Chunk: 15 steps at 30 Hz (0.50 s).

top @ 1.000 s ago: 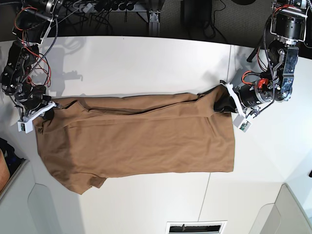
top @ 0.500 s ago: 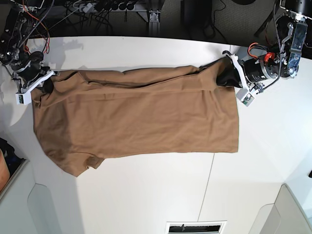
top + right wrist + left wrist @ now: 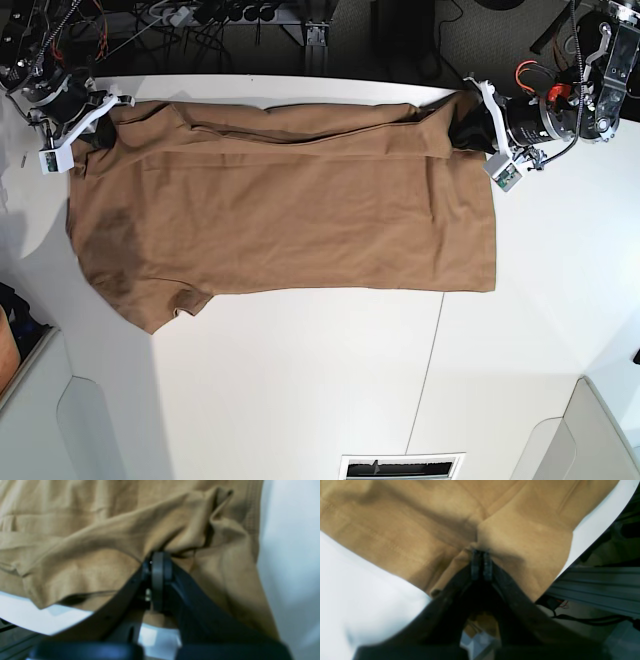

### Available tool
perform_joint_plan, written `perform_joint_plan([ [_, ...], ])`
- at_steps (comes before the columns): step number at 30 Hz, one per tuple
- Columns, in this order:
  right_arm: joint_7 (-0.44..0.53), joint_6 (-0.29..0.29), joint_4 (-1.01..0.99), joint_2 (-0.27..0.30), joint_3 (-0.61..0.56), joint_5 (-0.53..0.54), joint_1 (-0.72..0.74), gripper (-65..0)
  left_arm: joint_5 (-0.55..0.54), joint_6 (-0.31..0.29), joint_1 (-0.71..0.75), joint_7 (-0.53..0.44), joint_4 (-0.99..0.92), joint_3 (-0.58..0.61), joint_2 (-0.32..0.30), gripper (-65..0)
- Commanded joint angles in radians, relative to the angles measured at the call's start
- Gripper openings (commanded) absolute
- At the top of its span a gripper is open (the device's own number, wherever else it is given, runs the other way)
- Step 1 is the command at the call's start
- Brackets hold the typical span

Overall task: Layout the t-shirt on the table in an organized manner, then fold the t-shirt properly
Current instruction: 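Release the folded edge and move both grippers to the opposite edge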

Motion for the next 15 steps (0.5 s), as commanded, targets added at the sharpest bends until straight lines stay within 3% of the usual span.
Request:
perform_joint_plan([
  [1, 0.02, 0.0, 0.025, 0.014, 0.018, 0.021, 0.002, -65.0, -0.001, -0.006, -0.005, 0.003, 0.014, -0.017, -0.017, -57.1],
  [6, 0.015, 0.0, 0.06, 0.014, 0.065, 0.069, 0.013, -65.0, -0.06, -0.006, -0.005, 0.022, 0.014, -0.066, -0.017, -42.6],
  [10, -0.016, 0.0, 0.065, 0.015, 0.106, 0.128, 0.043, -64.7, -0.192, -0.006, -0.005, 0.088, 0.025, -0.157, -0.017, -42.0],
  [13, -0.011, 0.0, 0.064, 0.018, 0.138, 0.173, 0.069, -46.1, -0.248, -0.006, -0.006, 0.1, 0.042, -0.227, -0.027, -42.0],
  [15, -0.01, 0.0, 0.063, 0.018, 0.155, 0.172, 0.107, -41.8, -0.274, -0.006, -0.024, 0.093, 0.045, -0.256, -0.039, -42.0],
])
